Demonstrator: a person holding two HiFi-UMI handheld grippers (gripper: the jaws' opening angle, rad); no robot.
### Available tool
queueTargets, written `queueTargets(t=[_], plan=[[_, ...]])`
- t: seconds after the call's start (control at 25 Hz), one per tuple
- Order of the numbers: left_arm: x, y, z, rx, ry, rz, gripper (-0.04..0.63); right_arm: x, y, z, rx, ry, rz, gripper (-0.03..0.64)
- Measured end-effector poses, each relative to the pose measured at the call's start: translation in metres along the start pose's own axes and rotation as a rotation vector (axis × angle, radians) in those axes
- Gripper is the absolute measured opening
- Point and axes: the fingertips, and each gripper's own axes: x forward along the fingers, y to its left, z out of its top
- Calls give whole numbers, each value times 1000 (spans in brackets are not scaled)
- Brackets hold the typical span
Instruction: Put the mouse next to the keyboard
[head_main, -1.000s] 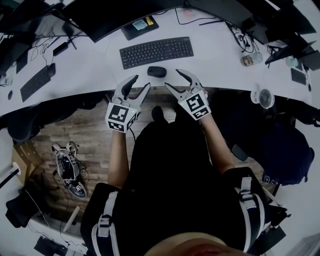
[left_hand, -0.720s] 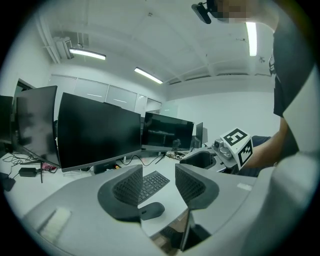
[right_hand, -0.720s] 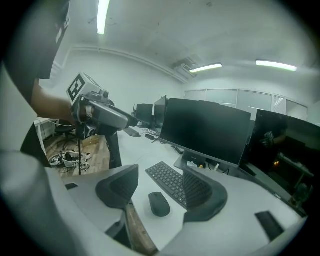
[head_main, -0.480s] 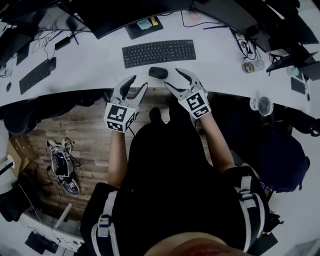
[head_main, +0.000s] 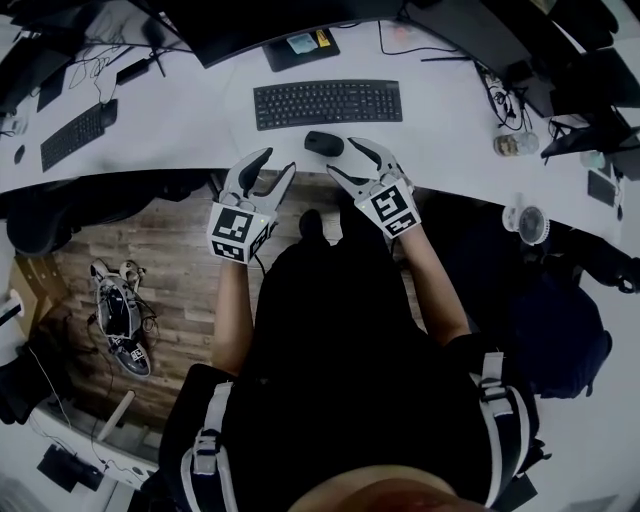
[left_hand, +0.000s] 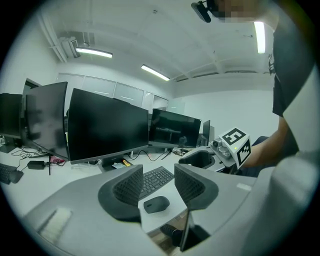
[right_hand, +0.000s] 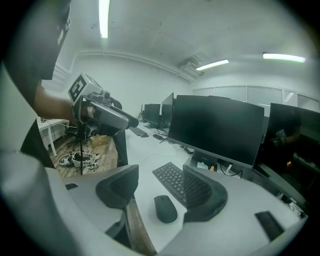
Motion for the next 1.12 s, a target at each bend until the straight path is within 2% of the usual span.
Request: queueTargets(t=[0.64,1.12], plan=[[-1,16,-30,-76,73,117,192,54,2,-42,-29,70,180,273],[3,15,-47,-117,138,190,192,82,-5,-85,-49,142,261,273]])
